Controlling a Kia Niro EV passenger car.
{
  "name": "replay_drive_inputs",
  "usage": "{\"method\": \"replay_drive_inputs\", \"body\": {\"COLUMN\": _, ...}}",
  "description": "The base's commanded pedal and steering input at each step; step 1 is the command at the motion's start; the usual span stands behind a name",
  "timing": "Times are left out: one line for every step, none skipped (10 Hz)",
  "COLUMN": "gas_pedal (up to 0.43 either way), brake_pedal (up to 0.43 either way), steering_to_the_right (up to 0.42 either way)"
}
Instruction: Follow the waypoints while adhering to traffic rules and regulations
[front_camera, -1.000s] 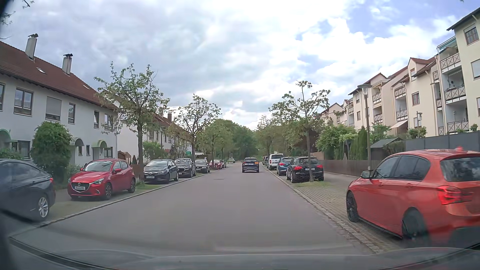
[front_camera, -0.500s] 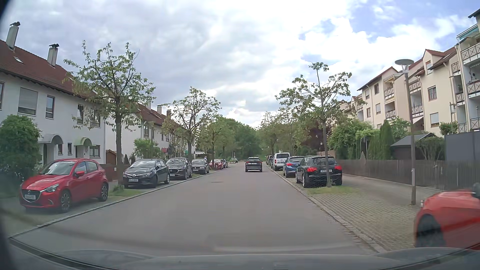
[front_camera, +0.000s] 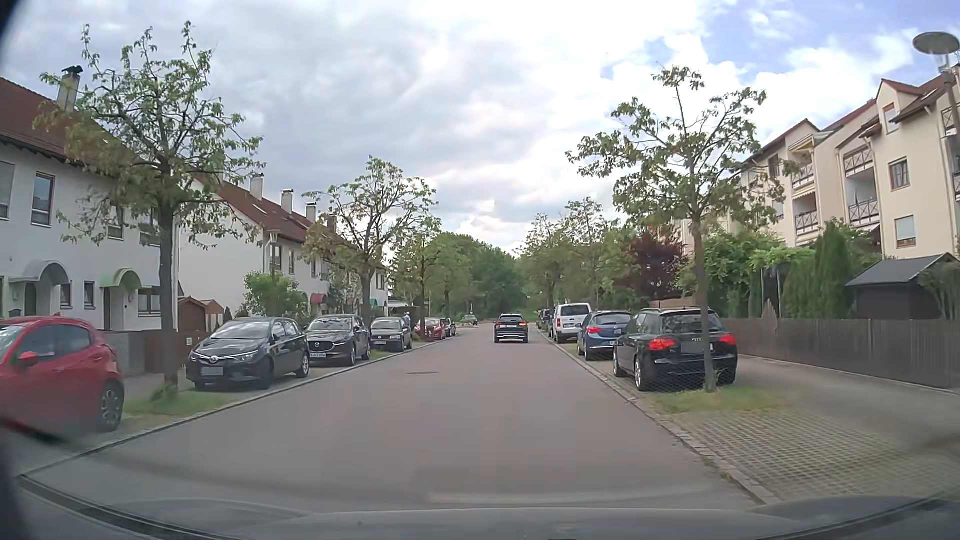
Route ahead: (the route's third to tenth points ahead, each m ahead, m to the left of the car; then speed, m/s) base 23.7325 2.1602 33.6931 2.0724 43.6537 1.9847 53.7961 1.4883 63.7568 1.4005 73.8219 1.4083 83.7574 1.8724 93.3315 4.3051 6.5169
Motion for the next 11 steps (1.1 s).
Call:
{"method": "replay_drive_inputs", "body": {"gas_pedal": 0.110, "brake_pedal": 0.018, "steering_to_the_right": -0.005}}
{"method": "replay_drive_inputs", "body": {"gas_pedal": 0.110, "brake_pedal": 0.018, "steering_to_the_right": -0.005}}
{"method": "replay_drive_inputs", "body": {"gas_pedal": 0.110, "brake_pedal": 0.018, "steering_to_the_right": -0.005}}
{"method": "replay_drive_inputs", "body": {"gas_pedal": 0.110, "brake_pedal": 0.018, "steering_to_the_right": -0.005}}
{"method": "replay_drive_inputs", "body": {"gas_pedal": 0.110, "brake_pedal": 0.018, "steering_to_the_right": -0.005}}
{"method": "replay_drive_inputs", "body": {"gas_pedal": 0.110, "brake_pedal": 0.018, "steering_to_the_right": -0.005}}
{"method": "replay_drive_inputs", "body": {"gas_pedal": 0.110, "brake_pedal": 0.018, "steering_to_the_right": -0.005}}
{"method": "replay_drive_inputs", "body": {"gas_pedal": 0.110, "brake_pedal": 0.018, "steering_to_the_right": -0.005}}
{"method": "replay_drive_inputs", "body": {"gas_pedal": 0.110, "brake_pedal": 0.018, "steering_to_the_right": -0.005}}
{"method": "replay_drive_inputs", "body": {"gas_pedal": 0.110, "brake_pedal": 0.018, "steering_to_the_right": -0.003}}
{"method": "replay_drive_inputs", "body": {"gas_pedal": 0.110, "brake_pedal": 0.018, "steering_to_the_right": -0.003}}
